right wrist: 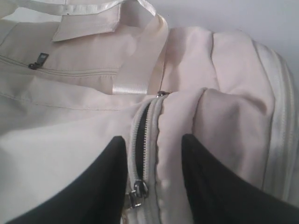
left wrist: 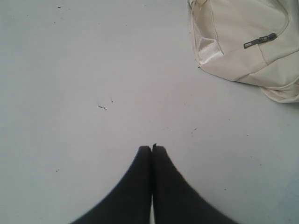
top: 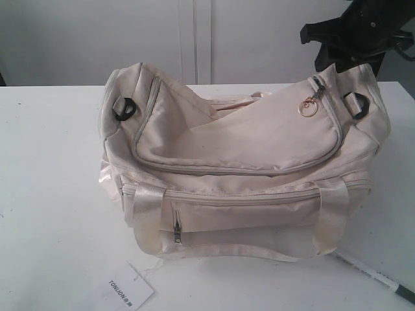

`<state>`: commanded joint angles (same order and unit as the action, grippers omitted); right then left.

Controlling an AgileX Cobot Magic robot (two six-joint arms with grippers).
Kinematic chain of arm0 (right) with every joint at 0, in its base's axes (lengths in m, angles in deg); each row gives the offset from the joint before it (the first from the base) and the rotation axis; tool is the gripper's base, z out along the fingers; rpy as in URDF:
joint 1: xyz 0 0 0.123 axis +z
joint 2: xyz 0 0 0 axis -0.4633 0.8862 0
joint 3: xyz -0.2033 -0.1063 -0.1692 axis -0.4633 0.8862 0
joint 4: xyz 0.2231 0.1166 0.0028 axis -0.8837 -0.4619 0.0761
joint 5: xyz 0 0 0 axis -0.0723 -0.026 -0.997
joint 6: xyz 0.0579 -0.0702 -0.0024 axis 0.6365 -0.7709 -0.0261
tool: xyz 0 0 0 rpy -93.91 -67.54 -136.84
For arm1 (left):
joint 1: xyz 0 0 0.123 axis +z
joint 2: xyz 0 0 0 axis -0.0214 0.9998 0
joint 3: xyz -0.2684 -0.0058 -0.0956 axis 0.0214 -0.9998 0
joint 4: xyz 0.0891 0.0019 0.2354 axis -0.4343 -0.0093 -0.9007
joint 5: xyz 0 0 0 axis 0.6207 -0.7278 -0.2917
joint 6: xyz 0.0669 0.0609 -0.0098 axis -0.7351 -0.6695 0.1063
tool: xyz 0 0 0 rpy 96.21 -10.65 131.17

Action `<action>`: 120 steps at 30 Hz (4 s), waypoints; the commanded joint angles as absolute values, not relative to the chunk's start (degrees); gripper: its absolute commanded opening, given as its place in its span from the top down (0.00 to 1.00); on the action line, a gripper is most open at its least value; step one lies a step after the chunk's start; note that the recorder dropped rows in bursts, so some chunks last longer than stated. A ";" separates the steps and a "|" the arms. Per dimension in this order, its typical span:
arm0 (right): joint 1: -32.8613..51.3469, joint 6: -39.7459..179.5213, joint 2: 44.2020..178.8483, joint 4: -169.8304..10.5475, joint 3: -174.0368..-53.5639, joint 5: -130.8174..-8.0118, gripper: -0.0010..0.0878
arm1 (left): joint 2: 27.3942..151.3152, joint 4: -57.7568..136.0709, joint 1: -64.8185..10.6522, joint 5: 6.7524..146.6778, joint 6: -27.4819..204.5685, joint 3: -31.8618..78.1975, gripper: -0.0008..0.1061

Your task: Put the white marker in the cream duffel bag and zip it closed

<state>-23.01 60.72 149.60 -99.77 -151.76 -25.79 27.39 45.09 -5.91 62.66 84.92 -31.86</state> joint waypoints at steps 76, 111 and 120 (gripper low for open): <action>-23.01 65.24 150.04 -101.29 -151.76 -25.77 0.99 | 27.39 44.56 -5.91 62.66 84.76 -31.86 0.99; -23.01 65.24 150.04 -101.30 -151.76 -25.44 0.99 | 27.39 50.63 -5.91 87.44 86.21 -31.86 0.99; -23.01 65.24 150.04 -101.30 -151.76 -25.56 0.99 | 29.06 50.63 -5.91 70.72 86.21 -23.77 0.99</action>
